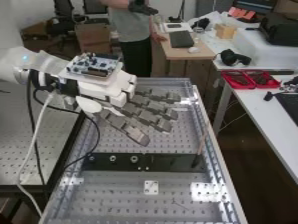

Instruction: Grab the paper clip and place it in the clear container

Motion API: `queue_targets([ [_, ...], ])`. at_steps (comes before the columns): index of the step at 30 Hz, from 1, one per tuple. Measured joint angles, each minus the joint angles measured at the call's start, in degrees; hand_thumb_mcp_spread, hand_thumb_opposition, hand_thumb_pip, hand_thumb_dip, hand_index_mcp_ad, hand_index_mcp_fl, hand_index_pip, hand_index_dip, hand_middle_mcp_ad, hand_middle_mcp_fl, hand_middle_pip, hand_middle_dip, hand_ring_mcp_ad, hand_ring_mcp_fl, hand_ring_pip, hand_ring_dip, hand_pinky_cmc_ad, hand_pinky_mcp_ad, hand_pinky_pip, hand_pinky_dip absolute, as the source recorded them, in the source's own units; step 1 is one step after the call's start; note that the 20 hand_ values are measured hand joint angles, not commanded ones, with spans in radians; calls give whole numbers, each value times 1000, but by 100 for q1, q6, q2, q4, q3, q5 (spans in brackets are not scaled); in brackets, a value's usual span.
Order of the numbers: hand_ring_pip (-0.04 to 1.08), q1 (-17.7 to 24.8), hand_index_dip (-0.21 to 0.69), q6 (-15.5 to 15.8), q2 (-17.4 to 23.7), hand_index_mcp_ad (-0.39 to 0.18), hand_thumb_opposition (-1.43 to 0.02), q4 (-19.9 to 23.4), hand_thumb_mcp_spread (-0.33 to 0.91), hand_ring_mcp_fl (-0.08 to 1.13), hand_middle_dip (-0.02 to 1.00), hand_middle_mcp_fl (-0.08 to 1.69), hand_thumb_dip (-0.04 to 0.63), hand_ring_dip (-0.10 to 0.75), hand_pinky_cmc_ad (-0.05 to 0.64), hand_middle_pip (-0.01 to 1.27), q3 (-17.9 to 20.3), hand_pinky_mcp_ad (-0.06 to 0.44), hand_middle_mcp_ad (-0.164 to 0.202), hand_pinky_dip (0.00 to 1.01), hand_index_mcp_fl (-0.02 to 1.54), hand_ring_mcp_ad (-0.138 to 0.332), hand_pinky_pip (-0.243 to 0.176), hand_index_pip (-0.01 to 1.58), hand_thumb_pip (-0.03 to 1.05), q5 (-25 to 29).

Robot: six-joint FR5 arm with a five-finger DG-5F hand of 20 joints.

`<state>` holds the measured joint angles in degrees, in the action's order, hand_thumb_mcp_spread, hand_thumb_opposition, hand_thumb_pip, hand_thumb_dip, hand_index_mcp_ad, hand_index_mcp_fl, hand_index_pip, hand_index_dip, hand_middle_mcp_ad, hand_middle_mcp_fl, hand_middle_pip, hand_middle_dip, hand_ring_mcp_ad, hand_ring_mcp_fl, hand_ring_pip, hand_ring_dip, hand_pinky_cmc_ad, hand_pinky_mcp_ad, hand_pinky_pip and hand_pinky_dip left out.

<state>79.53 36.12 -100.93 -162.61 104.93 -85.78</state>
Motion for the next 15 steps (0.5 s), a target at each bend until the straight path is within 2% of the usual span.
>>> queue_targets([
  [6,87,-237,-103,-52,-313,-110,-710,129,269,7,141,10,141,94,295,122,-40,265,68,374,138,124,-58,358,623,-72],
  [13,91,-543,-87,-35,-718,-110,-745,151,298,7,143,9,190,94,314,122,-246,265,70,370,227,127,-75,709,648,-270],
  [15,91,-614,-75,-28,-826,-112,-756,143,295,7,143,12,188,94,312,122,-324,265,66,370,253,127,-75,801,700,-352],
])
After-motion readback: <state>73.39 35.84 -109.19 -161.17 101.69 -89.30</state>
